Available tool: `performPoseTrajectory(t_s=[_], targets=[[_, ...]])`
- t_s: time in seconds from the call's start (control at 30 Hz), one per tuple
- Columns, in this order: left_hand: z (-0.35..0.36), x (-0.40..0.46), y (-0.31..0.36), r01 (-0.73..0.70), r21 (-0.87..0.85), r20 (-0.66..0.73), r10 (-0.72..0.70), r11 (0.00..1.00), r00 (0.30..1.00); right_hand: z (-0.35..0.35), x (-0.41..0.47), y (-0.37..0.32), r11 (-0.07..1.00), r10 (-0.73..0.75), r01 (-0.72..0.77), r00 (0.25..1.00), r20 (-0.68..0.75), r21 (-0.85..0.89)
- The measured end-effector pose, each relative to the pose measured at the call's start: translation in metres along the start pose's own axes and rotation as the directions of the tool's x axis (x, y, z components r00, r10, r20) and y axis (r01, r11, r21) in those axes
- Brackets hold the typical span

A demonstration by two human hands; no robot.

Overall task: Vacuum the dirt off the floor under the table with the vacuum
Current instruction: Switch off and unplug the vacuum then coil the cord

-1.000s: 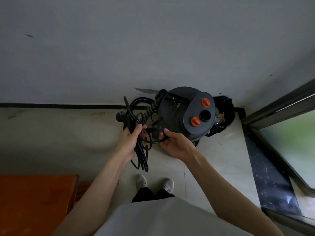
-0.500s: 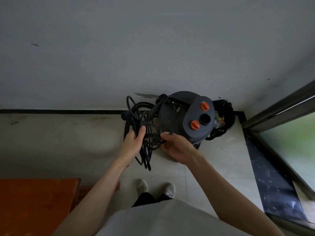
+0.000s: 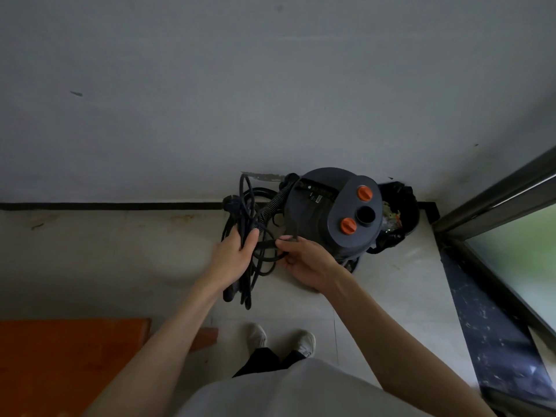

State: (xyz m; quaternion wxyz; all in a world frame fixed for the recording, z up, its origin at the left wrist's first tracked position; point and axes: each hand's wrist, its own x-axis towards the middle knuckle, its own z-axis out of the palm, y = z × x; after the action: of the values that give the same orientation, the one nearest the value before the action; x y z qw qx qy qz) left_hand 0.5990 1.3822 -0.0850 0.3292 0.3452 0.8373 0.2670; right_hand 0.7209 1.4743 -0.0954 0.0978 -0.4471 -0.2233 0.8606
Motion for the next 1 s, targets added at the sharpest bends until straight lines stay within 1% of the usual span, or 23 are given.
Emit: performPoseTrajectory(t_s=[0.07, 0.17, 0.23, 0.33, 0.37, 0.4, 0.47, 0.5, 0.57, 0.63, 0.7, 0.77, 0.87, 1.0], targets=[[-0.004, -0.001, 0.0, -0.07, 0.146, 0.009, 0.069, 0.987, 0.998, 0.003, 0.0, -0.001, 1.0, 0.004, -0.004, 1.0, 0.015, 0.003], [-0.011, 0.001, -0.002, -0.151, 0.333, 0.01, 0.157, 0.931, 0.988, 0.006, 0.0, 0.0, 1.0, 0.012, -0.012, 0.999, 0.039, 0.0], [-0.013, 0.003, -0.004, -0.149, 0.435, -0.012, 0.172, 0.888, 0.985, 0.009, 0.0, 0.002, 1.0, 0.009, -0.009, 0.999, 0.042, -0.009], [-0.012, 0.004, -0.004, -0.097, 0.517, -0.027, 0.129, 0.851, 0.991, 0.011, 0.001, 0.004, 0.999, -0.01, 0.012, 0.998, 0.056, -0.03], [-0.01, 0.005, -0.005, -0.089, 0.501, -0.008, 0.107, 0.861, 0.994, 0.011, 0.002, 0.004, 1.0, -0.017, 0.018, 0.997, 0.072, -0.021], [-0.009, 0.004, -0.004, -0.08, 0.438, 0.021, 0.079, 0.895, 0.997, 0.012, 0.002, 0.004, 1.0, -0.024, 0.024, 0.996, 0.088, 0.001], [-0.008, 0.003, -0.002, -0.015, 0.232, 0.121, -0.014, 0.973, 0.993, 0.012, 0.002, 0.003, 0.998, -0.047, 0.043, 0.994, 0.095, 0.044], [-0.01, 0.003, -0.002, 0.03, 0.132, 0.179, -0.054, 0.991, 0.982, 0.011, 0.002, 0.002, 0.997, -0.06, 0.056, 0.994, 0.088, 0.046], [-0.015, 0.001, 0.0, 0.134, -0.013, 0.286, -0.125, 0.991, 0.95, 0.009, 0.003, 0.0, 0.996, -0.086, 0.083, 0.994, 0.07, 0.035], [-0.019, -0.001, 0.004, 0.211, -0.101, 0.351, -0.163, 0.972, 0.922, 0.007, 0.003, -0.003, 0.995, -0.098, 0.097, 0.993, 0.066, 0.018], [-0.022, -0.001, 0.007, 0.222, -0.099, 0.348, -0.175, 0.97, 0.921, 0.006, 0.004, -0.005, 0.995, -0.104, 0.104, 0.992, 0.074, 0.007], [-0.021, 0.002, 0.008, 0.188, -0.047, 0.324, -0.163, 0.981, 0.932, 0.007, 0.004, -0.005, 0.994, -0.111, 0.112, 0.991, 0.081, -0.009], [-0.019, 0.004, 0.01, 0.157, -0.012, 0.311, -0.145, 0.988, 0.939, 0.005, 0.004, -0.004, 0.993, -0.113, 0.116, 0.991, 0.071, -0.03], [-0.017, 0.006, 0.011, 0.165, -0.012, 0.27, -0.155, 0.986, 0.95, 0.004, 0.005, -0.002, 0.991, -0.116, 0.12, 0.992, 0.057, -0.063]])
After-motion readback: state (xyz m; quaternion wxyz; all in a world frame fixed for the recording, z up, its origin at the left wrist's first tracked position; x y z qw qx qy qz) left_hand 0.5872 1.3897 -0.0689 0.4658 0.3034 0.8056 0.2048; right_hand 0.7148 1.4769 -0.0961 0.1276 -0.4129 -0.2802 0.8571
